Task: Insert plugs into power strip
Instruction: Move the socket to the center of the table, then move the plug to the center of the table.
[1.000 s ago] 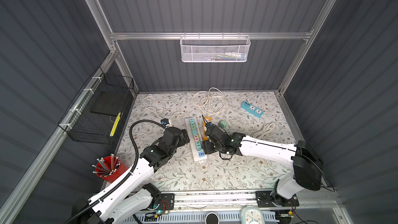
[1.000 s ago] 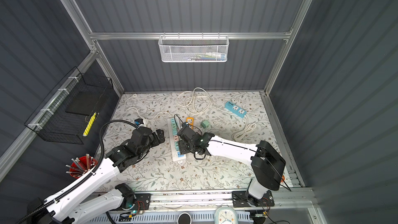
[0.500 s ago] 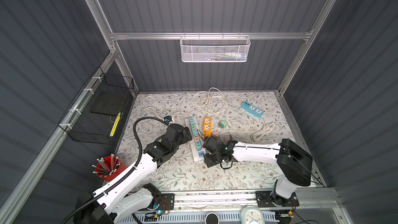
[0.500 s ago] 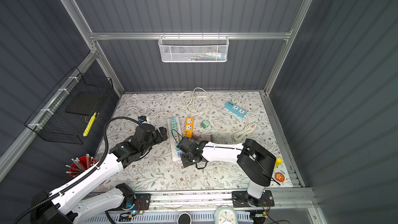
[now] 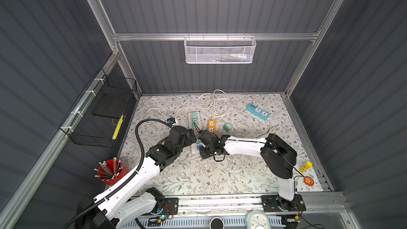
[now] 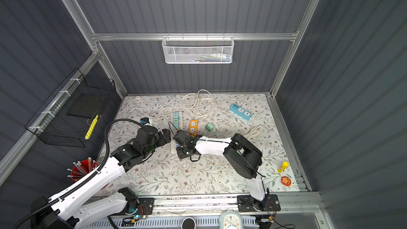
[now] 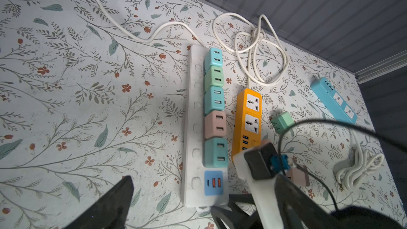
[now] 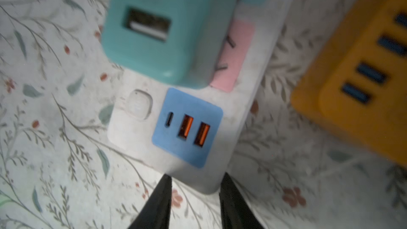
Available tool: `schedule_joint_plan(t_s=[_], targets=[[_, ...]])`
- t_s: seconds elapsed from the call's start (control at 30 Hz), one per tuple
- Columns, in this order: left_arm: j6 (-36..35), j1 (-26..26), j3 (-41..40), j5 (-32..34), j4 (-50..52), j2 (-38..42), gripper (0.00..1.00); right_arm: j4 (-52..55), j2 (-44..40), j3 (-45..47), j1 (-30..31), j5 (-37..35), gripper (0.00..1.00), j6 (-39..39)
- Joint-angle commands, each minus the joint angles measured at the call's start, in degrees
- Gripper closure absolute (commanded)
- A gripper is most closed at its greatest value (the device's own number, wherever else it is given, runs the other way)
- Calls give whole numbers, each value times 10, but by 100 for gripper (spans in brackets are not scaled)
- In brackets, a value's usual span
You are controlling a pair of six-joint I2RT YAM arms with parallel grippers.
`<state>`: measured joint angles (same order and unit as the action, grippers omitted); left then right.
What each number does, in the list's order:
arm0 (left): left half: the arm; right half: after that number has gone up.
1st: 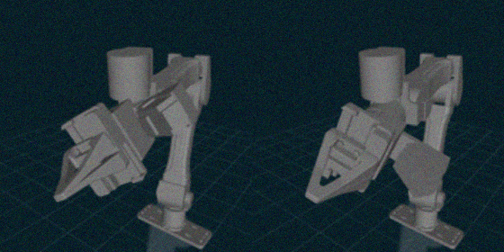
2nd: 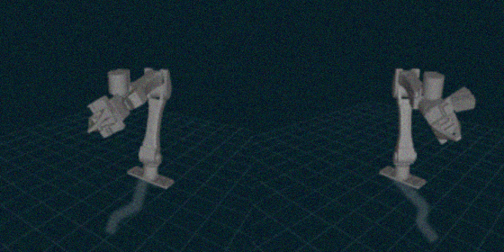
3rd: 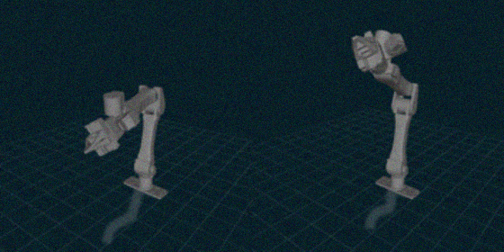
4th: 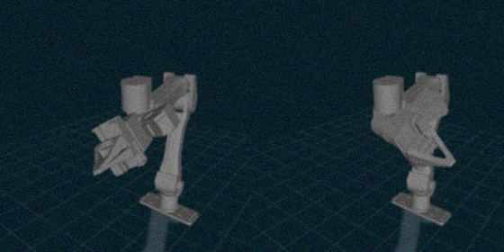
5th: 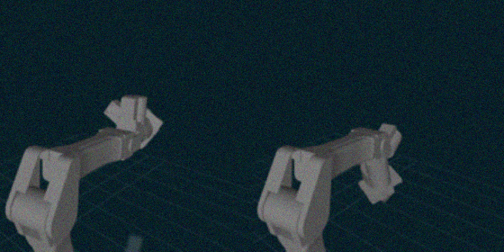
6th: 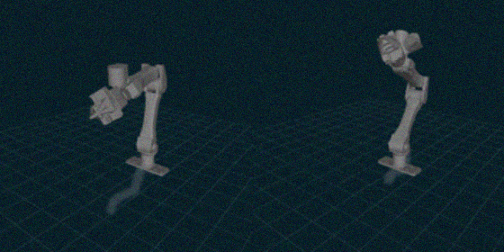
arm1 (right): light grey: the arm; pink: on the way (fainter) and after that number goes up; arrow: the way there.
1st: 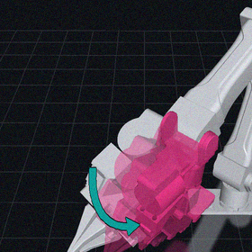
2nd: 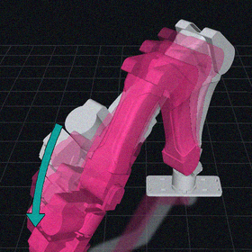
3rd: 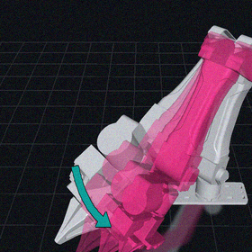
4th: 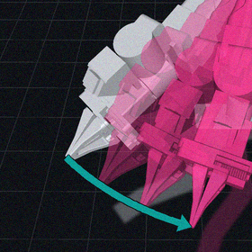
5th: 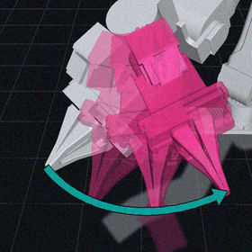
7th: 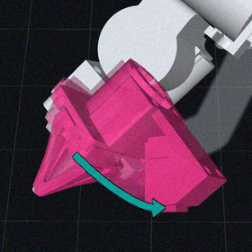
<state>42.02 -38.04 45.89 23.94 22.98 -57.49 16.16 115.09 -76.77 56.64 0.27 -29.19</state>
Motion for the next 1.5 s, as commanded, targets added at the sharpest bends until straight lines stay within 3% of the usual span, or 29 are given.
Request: schedule_joint_plan(t_s=[0.0, 0.13, 0.23, 0.37, 0.53, 0.83, 1.1, 1.47], targets=[[-6, 2, 19, 5, 18, 9, 0, -7, 35, -54, -14, 13, 63, 17], [-20, 1, 28, 17, 18, 9, 0, 8, 33, -85, -32, 17, 63, 22], [-55, 2, 57, 21, 32, -5, 0, 48, -38, -71, -26, 2, 61, 31], [-78, 2, 96, 27, 37, -37, 0, 44, -176, 26, -37, -52, 45, 27], [-79, 2, 127, -11, 18, -116, 0, 58, -236, 91, -113, -97, 35, 20], [-120, 0, 225, -57, 39, -272, 5, 40, -136, 47, -206, -40, 31, 52], [-115, -3, 266, -78, 52, -331, 7, 28, -47, -2, -209, -34, 31, 63], [-117, -10, 290, -90, 44, -386, 7, 13, -29, 39, -203, -30, 33, 53]])
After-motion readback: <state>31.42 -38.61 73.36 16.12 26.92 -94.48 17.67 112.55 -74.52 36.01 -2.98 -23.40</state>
